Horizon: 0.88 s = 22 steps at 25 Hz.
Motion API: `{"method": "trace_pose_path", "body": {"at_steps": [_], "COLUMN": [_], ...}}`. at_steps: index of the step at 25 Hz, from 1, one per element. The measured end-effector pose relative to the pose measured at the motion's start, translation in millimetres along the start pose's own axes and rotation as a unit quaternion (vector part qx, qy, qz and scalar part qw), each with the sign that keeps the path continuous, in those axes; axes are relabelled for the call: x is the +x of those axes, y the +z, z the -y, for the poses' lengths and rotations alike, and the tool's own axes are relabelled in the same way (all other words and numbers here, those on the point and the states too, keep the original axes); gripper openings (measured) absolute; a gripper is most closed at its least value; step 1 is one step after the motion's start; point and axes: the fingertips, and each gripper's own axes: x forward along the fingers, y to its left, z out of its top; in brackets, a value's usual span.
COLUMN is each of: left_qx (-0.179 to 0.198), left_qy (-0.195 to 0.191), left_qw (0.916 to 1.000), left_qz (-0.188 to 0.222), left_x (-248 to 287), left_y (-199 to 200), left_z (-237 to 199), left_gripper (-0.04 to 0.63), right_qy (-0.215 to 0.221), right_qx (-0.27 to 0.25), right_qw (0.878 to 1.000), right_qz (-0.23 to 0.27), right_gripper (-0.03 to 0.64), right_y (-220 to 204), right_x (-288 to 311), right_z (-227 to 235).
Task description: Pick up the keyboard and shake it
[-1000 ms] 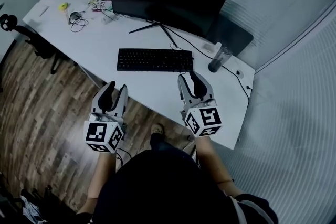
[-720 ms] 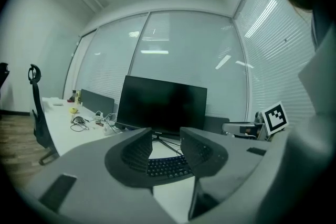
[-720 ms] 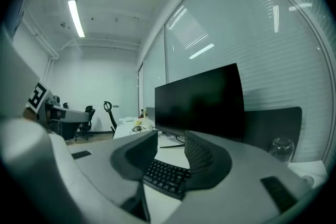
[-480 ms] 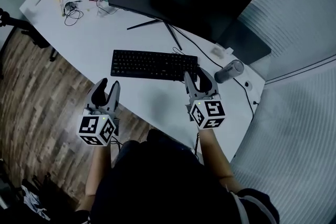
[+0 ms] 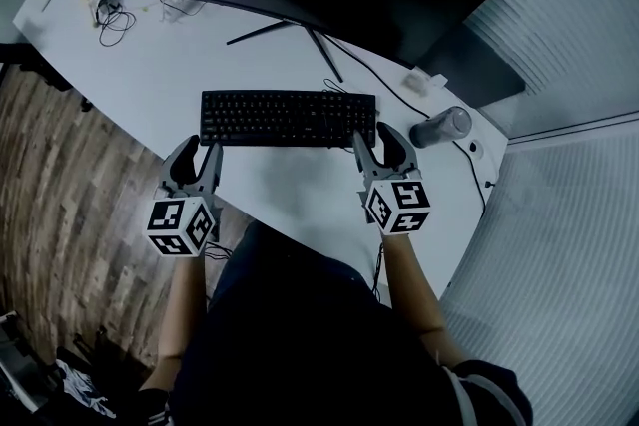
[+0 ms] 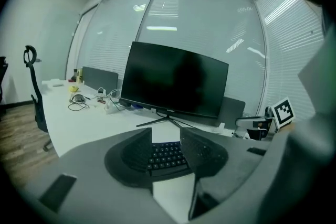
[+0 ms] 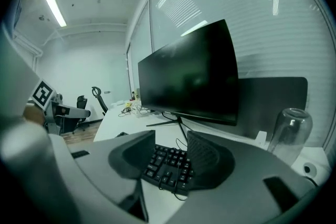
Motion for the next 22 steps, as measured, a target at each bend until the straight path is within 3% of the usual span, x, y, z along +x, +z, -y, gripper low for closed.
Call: {"method": "trace_pose_path", "body": {"at_steps": [6, 10, 16, 22], "left_qx": [-0.002, -0.014, -0.043, -0.046], "left_qy": [-0.019, -0.032, -0.052, -0.036], "left_qw": [0.9982, 0.9942, 0.9797, 0.9693], "left_qz": [-0.056, -0.102, -0.189, -0.239], "left_x": [44.1, 72.6, 114.6, 140.5], "left_y": [-14.4, -34.7, -74.8, -97.3], "left_z": [-34.8, -54.4, -76.0, -98.3], "left_gripper": [0.176, 0.235, 0.34, 0.377], "right_qy": [-0.027, -0.042, -0.045, -0.052], "right_qx": [0.016, 0.026, 0.064, 0.099], "right_qw": [0.998, 0.994, 0.985, 0.975], "right_qz": [-0.055, -0.096, -0.153, -0.19], "right_gripper": [0.206, 0.225, 0.27, 0.293], "right_y": [-30.0, -54.9, -89.2, -115.1], "right_x": [24.5, 35.9, 56.7, 68.2], "right_z": [16.7, 33.1, 56.4, 67.2]}}
